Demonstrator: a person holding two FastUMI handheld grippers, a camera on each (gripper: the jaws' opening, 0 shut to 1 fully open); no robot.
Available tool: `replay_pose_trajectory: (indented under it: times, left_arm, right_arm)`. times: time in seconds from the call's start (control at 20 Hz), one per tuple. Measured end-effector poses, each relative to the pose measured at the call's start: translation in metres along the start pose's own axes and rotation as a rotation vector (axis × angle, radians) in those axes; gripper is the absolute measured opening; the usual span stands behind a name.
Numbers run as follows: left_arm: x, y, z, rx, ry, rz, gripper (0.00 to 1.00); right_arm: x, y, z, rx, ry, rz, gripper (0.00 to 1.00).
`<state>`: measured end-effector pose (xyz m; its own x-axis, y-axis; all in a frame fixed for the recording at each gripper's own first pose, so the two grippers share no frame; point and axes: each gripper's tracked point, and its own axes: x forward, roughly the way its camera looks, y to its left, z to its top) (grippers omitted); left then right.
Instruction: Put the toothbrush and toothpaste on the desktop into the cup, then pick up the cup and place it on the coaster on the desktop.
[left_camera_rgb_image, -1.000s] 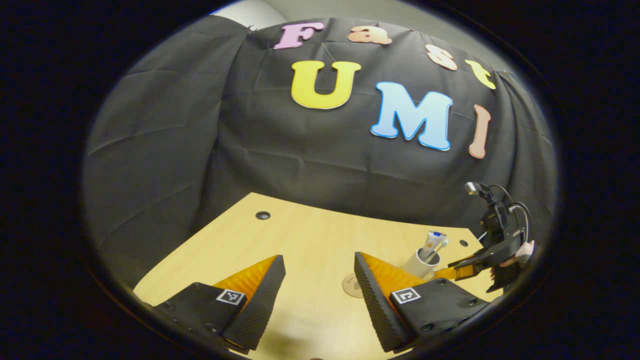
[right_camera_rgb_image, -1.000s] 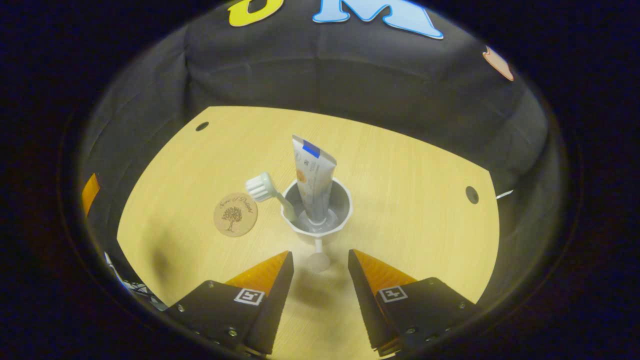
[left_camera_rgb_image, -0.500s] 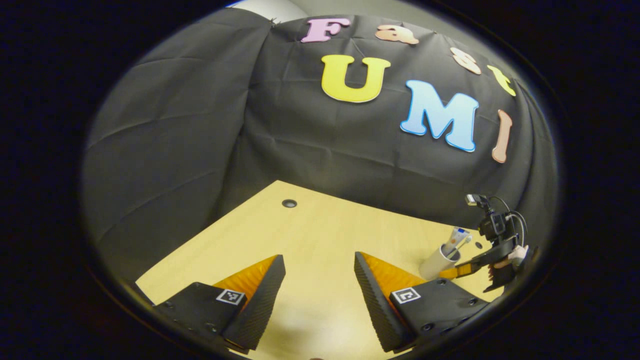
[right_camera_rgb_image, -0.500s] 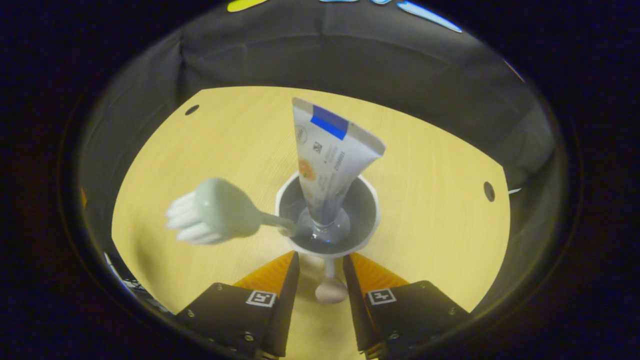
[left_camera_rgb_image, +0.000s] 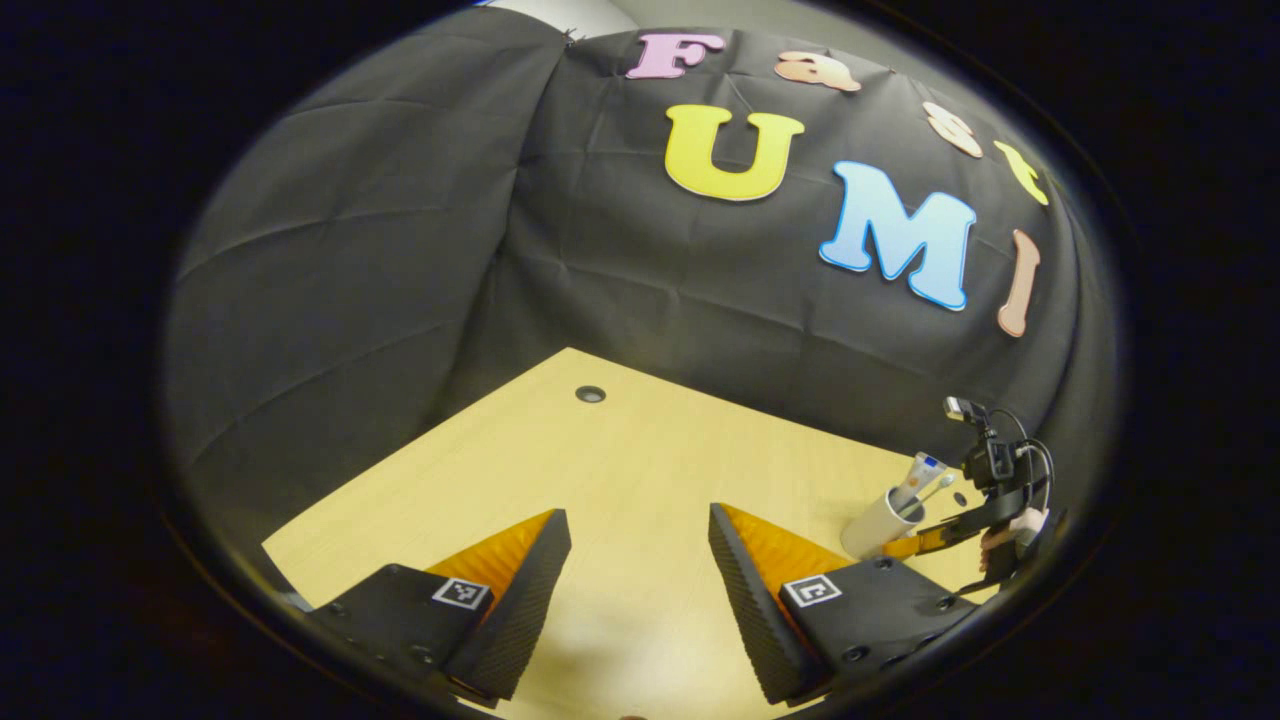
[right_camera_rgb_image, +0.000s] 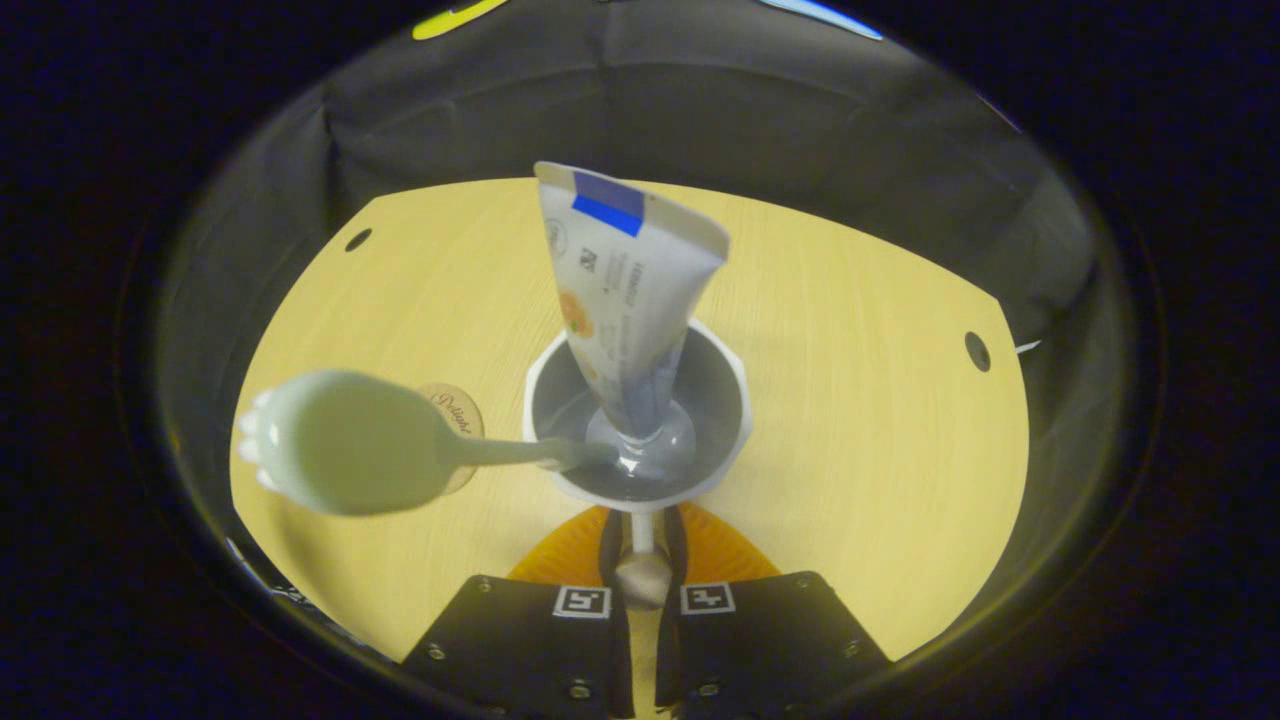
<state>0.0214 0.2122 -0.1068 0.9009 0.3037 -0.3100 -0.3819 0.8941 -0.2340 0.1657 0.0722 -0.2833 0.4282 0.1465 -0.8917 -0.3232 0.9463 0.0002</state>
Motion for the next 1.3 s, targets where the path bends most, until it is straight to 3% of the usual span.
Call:
replay_pose_trajectory:
  times: [0.35, 0.45, 0.9, 1.3]
  left_arm:
    - [0.003, -0.001, 0.002, 0.002, -0.006, -0.008, 0.91]
    - [0.004, -0.001, 0.002, -0.002, -0.007, -0.008, 0.91]
    - [0.0, 0.004, 0.009, -0.025, -0.02, 0.013, 0.91]
    - [-0.004, 0.024, 0.006, -0.048, -0.032, 0.036, 0.91]
  right_arm:
    - [-0.011, 0.011, -0.005, -0.011, -0.012, 0.023, 0.14]
    - [-0.016, 0.027, -0.002, -0.027, -0.026, 0.047, 0.07]
    - [-0.022, 0.096, 0.011, -0.113, -0.04, 0.123, 0.1]
    - [-0.006, 0.13, 0.01, -0.178, -0.018, 0.14, 0.1]
